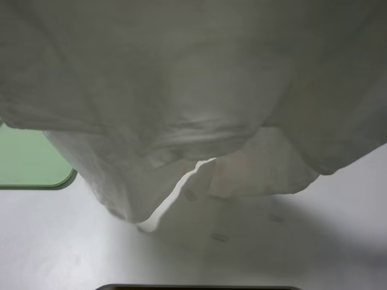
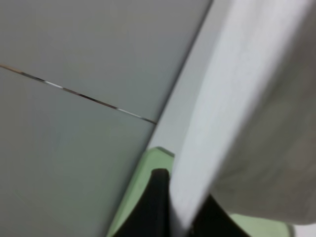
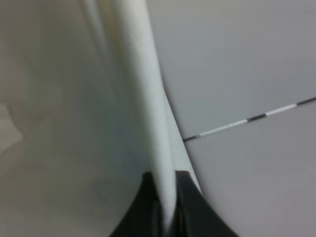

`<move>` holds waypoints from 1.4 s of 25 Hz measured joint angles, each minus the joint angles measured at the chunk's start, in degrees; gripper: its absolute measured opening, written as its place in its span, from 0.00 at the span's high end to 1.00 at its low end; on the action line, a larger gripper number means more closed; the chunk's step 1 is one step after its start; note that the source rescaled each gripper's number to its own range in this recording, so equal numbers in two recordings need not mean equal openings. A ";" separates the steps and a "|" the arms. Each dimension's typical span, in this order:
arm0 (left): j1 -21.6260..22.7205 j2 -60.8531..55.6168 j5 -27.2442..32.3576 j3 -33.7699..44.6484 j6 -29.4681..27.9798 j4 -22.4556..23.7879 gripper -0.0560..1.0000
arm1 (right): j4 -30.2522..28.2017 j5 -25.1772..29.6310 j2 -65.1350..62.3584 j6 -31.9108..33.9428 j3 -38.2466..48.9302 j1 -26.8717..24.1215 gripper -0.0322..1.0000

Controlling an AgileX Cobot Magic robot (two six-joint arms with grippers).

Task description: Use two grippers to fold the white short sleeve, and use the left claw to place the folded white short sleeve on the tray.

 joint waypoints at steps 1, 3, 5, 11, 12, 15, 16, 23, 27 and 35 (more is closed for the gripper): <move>0.00 -0.27 0.56 0.00 0.00 -0.05 0.95 | 0.83 0.55 -0.57 -0.45 0.00 0.00 0.97; 0.00 -0.41 0.90 0.00 0.00 -0.19 0.95 | 2.59 1.16 -1.61 -1.10 0.00 0.00 0.97; 0.00 -1.29 2.57 0.00 0.00 -0.80 0.95 | 4.40 1.77 -3.37 -1.53 0.00 0.00 0.97; 0.00 -4.30 6.33 -0.31 -0.55 -2.19 0.95 | 6.31 2.37 -5.96 -1.67 0.00 0.00 0.97; 0.00 -4.30 6.33 -0.31 -0.55 -2.19 0.95 | 6.31 2.37 -5.96 -1.67 0.00 0.00 0.97; 0.00 -5.46 6.33 -0.37 -1.81 -2.72 0.95 | 7.10 2.37 -7.68 -1.67 0.00 0.00 0.97; 0.00 -5.72 6.33 -0.37 -1.97 -2.89 0.95 | 7.10 2.37 -7.89 -1.67 0.00 0.00 0.97; 0.00 -6.55 6.33 1.99 -3.06 -1.68 0.95 | 8.28 3.00 -6.42 -1.67 0.50 0.00 0.97; 0.00 -4.76 3.51 8.10 -3.06 0.44 0.95 | 4.97 2.87 -1.20 -1.67 0.68 0.00 0.97; 0.00 5.59 -10.49 14.51 -3.12 10.33 0.95 | -6.89 -6.95 13.04 -1.67 0.74 0.00 0.97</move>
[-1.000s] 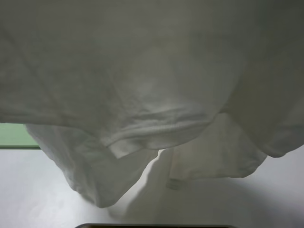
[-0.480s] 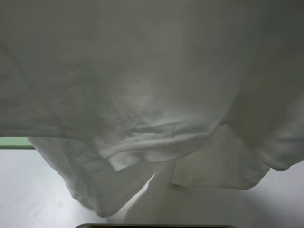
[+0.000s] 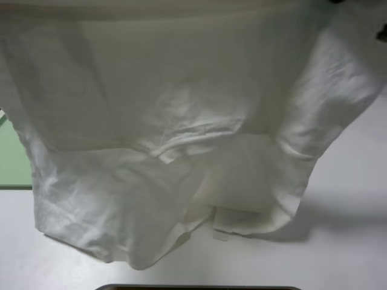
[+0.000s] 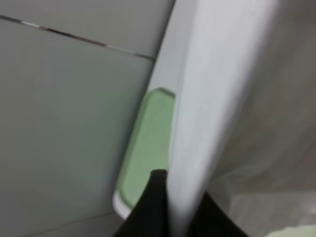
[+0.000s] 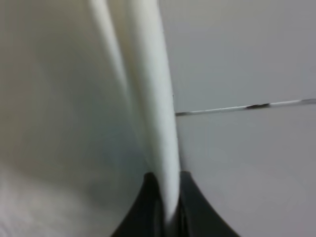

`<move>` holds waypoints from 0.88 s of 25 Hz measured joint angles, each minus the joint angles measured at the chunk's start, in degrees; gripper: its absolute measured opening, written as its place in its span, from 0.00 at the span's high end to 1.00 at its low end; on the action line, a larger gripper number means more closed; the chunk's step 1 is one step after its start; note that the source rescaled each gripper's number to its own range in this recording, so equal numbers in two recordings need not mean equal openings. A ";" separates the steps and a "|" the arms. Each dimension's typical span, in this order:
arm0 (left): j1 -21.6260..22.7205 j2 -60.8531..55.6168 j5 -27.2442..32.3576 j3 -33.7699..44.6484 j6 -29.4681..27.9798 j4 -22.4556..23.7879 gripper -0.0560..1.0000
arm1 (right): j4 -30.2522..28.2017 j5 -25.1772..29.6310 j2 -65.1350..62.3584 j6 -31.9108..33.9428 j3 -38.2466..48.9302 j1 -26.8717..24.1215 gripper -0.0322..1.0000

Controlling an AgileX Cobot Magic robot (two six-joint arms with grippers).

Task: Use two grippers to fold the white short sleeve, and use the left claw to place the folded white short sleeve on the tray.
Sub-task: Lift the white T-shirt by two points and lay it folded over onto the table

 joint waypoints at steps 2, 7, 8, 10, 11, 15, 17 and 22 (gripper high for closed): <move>0.06 3.68 -3.31 0.00 -0.06 3.54 0.95 | -2.00 -3.11 3.30 0.00 0.00 -0.40 0.97; 0.11 12.90 -10.66 0.00 -2.12 11.26 0.95 | -4.16 -12.77 10.29 0.22 0.00 -4.97 0.97; 0.17 15.99 -13.61 0.00 -3.91 13.91 0.95 | -4.40 -15.57 11.61 0.50 0.00 -6.15 0.97; 0.67 19.74 -17.68 0.00 -6.13 16.56 0.95 | -4.59 -17.88 13.31 0.70 0.00 -7.73 0.97; 0.67 19.74 -17.68 0.00 -6.13 16.56 0.95 | -4.98 -22.61 16.59 0.89 0.00 -10.37 0.97; 4.11 29.43 -29.56 0.00 -11.41 21.37 0.95 | -5.20 -25.60 18.87 1.06 0.00 -11.82 0.97; 5.30 32.39 -33.57 0.00 -12.16 22.74 0.95 | -5.42 -28.43 21.11 1.06 0.01 -12.78 0.97; 6.97 36.92 -39.95 0.17 -12.58 24.23 0.95 | -7.31 -39.94 28.79 1.06 0.11 -14.28 0.97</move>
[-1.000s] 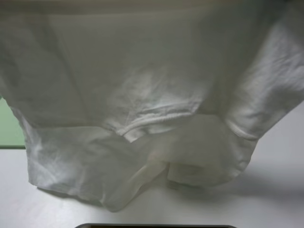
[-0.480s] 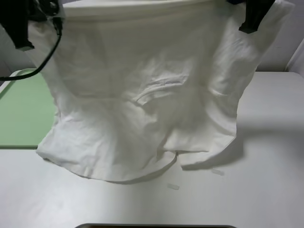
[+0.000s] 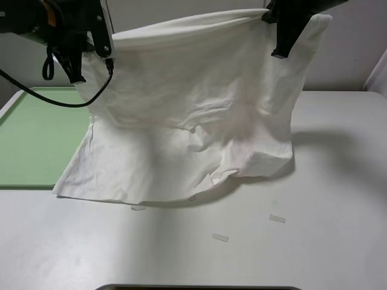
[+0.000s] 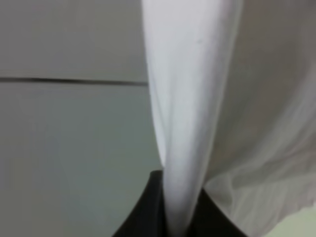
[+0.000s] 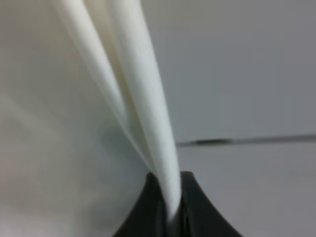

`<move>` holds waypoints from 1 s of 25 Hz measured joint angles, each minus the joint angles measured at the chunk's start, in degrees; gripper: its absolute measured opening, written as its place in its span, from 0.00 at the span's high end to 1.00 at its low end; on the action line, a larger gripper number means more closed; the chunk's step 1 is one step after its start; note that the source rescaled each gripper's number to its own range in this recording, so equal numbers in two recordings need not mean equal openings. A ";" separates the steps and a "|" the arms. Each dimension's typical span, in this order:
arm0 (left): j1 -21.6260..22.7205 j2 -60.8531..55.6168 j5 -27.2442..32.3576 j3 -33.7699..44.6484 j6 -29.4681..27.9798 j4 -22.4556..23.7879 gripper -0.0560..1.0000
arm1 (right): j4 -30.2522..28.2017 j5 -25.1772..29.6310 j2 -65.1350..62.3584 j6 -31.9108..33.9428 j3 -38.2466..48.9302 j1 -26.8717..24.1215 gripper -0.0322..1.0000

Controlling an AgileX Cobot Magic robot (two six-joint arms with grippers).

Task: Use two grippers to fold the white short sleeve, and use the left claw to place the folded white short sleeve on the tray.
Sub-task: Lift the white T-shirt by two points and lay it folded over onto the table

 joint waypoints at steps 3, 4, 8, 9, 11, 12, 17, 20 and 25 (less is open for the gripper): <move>0.63 3.34 -2.95 0.00 -0.27 0.47 0.95 | -0.31 -2.89 3.16 0.00 0.00 -0.36 0.97; 0.63 4.88 -3.06 0.00 -0.77 0.48 0.95 | -0.38 -3.07 3.95 0.00 0.00 -0.37 0.97; 0.63 5.71 -1.70 0.00 -2.37 -1.90 0.95 | -0.38 -1.72 6.71 0.00 0.00 -0.37 0.97; 0.63 5.71 -1.12 0.00 -2.74 -2.80 0.95 | -0.32 -1.05 7.11 0.00 0.00 -0.37 0.97; 0.63 5.71 0.54 0.00 -3.16 -4.20 0.95 | 0.50 0.73 7.23 0.00 0.00 -0.37 0.97; 0.58 5.71 2.11 0.00 -3.27 -5.36 0.95 | 0.89 1.84 7.23 0.00 0.00 -0.37 0.97; 0.02 5.71 10.21 0.00 -3.37 -11.88 0.95 | 4.35 9.77 7.23 0.08 0.00 0.10 0.97; -0.11 5.71 15.62 -0.07 -2.65 -16.35 0.95 | 7.47 16.33 7.23 0.11 0.00 0.26 0.97; -0.18 5.71 21.99 -0.07 -0.30 -22.38 0.95 | 13.12 24.87 7.23 0.15 0.00 0.26 0.97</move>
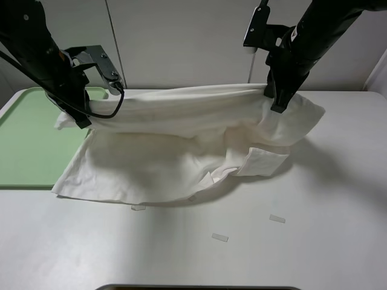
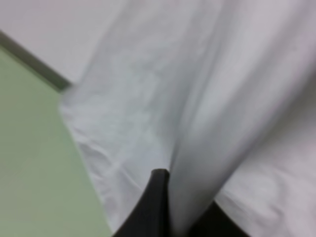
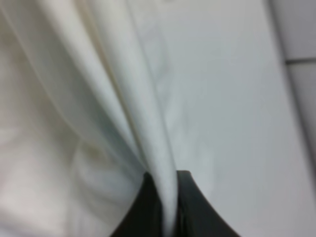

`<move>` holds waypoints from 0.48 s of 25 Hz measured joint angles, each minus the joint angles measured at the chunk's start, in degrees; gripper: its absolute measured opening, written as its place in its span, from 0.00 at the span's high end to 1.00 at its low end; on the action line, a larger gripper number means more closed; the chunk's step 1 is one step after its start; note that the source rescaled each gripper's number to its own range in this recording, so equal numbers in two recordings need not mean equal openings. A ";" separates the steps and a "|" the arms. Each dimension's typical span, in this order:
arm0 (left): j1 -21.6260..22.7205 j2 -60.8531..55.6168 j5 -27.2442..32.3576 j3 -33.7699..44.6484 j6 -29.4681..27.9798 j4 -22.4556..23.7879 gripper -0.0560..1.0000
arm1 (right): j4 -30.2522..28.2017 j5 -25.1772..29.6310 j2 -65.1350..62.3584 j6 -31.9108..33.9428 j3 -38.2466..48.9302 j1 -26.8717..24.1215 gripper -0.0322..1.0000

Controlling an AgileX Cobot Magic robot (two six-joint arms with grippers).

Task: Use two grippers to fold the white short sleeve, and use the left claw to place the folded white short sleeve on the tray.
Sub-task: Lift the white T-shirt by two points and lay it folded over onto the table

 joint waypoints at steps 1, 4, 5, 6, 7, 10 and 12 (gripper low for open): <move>0.00 0.00 3.04 0.00 0.41 -2.75 0.95 | 1.41 1.62 0.00 0.00 0.00 0.00 0.97; 0.00 0.00 8.37 0.00 0.75 -6.59 0.95 | 4.67 5.54 0.00 0.00 0.00 0.00 0.97; 0.00 0.00 10.34 0.00 0.75 -7.65 0.95 | 5.50 6.77 0.00 0.00 0.00 0.00 0.97; 0.00 0.00 11.78 0.00 0.77 -8.67 0.95 | 6.17 7.86 0.00 0.00 0.00 0.00 0.97; 0.06 0.00 12.72 0.00 0.77 -9.54 0.95 | 6.75 8.66 0.00 0.00 0.00 0.00 0.97; 0.13 0.00 14.23 0.00 0.77 -11.98 0.95 | 7.18 9.74 0.00 0.00 0.00 0.00 0.97; 0.13 0.00 14.36 0.00 0.77 -13.43 0.95 | 7.18 10.31 -0.07 0.00 0.00 -0.07 0.96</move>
